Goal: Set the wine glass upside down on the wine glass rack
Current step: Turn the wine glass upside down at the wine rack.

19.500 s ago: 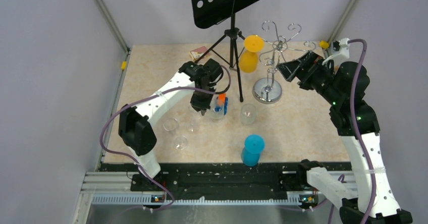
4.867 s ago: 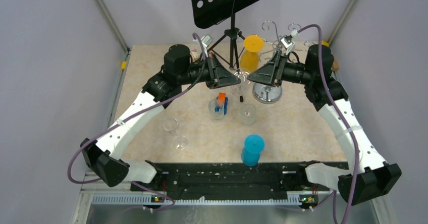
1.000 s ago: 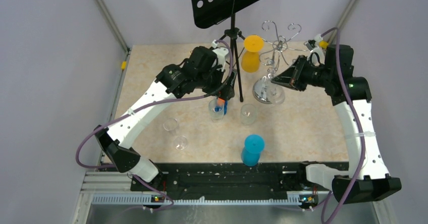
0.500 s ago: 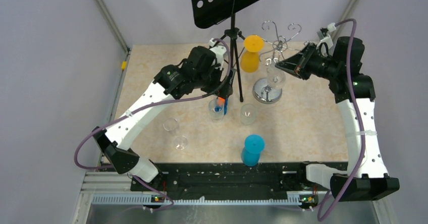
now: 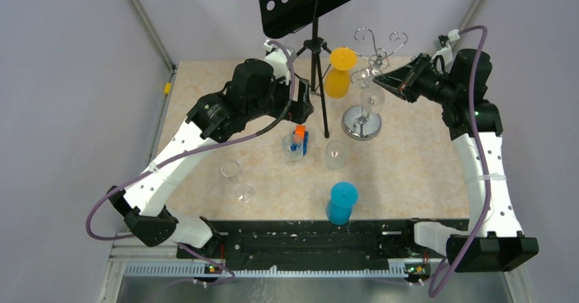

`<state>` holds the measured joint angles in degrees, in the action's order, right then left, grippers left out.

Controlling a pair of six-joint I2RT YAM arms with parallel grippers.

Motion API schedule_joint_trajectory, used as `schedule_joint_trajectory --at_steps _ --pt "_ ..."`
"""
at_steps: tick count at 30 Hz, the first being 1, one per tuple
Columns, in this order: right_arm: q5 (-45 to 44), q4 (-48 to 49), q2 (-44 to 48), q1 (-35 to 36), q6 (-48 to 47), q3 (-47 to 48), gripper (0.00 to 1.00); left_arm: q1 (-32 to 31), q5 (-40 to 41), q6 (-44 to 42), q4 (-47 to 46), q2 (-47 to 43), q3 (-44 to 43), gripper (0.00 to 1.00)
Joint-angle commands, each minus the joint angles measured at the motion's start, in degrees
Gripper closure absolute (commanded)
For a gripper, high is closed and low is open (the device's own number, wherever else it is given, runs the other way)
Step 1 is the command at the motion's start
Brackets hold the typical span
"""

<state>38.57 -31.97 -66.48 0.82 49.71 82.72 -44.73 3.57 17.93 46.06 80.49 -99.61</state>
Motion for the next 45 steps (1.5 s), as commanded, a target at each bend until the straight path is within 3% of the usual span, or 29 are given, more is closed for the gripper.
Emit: schedule_joint_trajectory --at_steps 1,27,45 --pt "-1.2 7.4 1.5 -0.6 1.3 -1.2 1.00 -0.2 -0.1 0.6 -3.5 -0.6 0.9 0.02" --pt "-10.3 16.1 -0.1 -0.6 5.0 -5.4 1.00 -0.2 -2.0 0.8 -6.1 0.9 0.6 0.02" --pt "-10.7 20.1 -2.1 -0.6 11.2 -5.9 1.00 -0.2 -2.7 -1.5 -7.9 2.1 -0.2 0.01"
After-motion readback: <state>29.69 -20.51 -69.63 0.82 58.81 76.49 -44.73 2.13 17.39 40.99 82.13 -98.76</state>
